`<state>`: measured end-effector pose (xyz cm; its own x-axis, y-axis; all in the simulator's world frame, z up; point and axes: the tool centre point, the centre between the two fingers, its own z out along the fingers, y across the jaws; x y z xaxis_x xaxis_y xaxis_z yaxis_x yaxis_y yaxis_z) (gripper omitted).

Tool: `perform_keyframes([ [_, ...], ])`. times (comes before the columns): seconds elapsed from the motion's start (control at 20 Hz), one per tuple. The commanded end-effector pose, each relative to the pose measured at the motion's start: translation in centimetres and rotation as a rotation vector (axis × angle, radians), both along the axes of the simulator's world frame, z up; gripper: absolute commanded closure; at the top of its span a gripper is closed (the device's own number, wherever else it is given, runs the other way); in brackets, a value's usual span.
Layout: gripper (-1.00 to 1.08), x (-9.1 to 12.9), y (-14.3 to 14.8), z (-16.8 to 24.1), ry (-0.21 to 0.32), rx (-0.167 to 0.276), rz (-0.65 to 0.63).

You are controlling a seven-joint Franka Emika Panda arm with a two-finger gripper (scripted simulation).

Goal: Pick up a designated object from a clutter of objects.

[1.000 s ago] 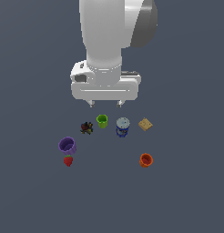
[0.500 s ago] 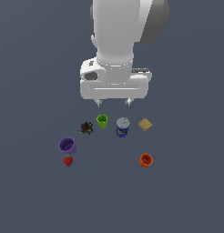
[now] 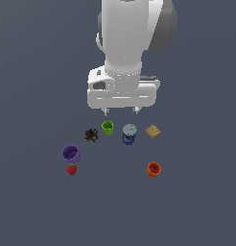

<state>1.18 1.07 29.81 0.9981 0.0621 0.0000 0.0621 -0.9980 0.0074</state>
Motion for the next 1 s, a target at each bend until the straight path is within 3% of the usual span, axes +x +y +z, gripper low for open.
perform_keyframes([
  [0.0, -0.92, -0.2, 0.3, -1.1, 0.001, 0.0, 0.022],
  [0.4, -0.92, -1.6, 1.9, -6.8, 0.001, 0.0, 0.139],
  [0.95, -0.92, -5.4, 4.1, -14.9, 0.002, 0.004, 0.324],
])
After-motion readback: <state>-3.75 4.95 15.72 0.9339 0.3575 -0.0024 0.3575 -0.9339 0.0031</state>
